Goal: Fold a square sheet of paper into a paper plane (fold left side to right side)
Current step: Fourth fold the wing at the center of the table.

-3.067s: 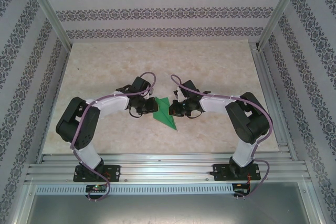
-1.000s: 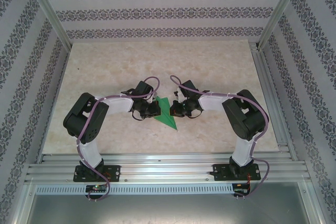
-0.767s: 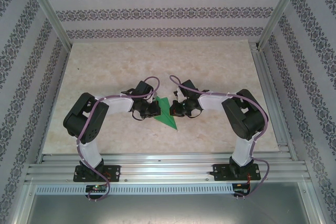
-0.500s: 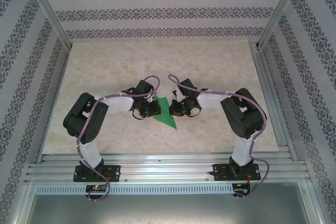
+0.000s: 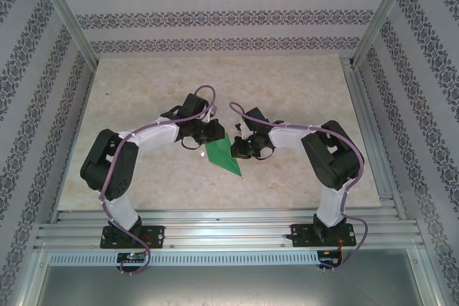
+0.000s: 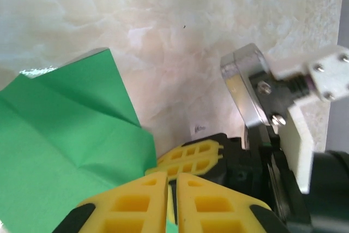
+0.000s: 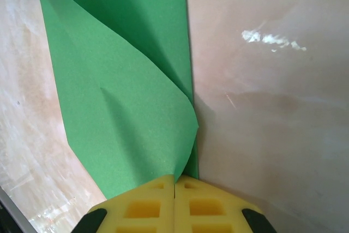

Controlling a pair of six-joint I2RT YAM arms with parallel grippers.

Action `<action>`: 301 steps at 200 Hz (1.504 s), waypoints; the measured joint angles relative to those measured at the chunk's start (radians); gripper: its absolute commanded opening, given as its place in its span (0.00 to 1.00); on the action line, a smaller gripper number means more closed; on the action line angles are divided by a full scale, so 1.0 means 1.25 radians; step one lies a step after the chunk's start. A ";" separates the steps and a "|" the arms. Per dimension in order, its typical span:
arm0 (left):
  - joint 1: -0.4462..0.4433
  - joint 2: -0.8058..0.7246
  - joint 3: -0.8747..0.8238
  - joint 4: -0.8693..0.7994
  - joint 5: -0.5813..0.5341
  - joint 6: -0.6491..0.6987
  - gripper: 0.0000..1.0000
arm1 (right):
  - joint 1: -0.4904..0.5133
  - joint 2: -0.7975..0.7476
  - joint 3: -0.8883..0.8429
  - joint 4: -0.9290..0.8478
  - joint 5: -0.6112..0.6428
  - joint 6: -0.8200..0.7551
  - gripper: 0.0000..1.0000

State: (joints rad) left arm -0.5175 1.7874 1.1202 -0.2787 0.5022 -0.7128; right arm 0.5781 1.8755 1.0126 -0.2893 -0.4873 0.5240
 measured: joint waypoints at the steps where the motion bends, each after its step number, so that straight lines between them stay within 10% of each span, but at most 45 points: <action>1: 0.000 0.004 0.001 0.002 0.001 0.000 0.12 | 0.001 0.000 0.000 0.000 0.001 0.000 0.04; 148: -0.023 0.157 0.043 0.002 -0.003 -0.004 0.09 | 0.009 0.000 0.013 -0.023 0.021 -0.003 0.05; 230: -0.033 0.157 0.050 -0.015 -0.032 0.038 0.09 | 0.012 -0.066 0.020 -0.110 0.073 -0.016 0.29; 301: -0.033 0.157 0.049 -0.014 -0.033 0.043 0.09 | 0.035 -0.192 -0.045 -0.072 0.062 0.041 0.10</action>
State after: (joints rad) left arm -0.5591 1.9835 1.1812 -0.2962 0.4614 -0.6586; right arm 0.6224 1.6352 0.9565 -0.3794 -0.4099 0.5751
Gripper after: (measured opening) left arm 0.087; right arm 0.107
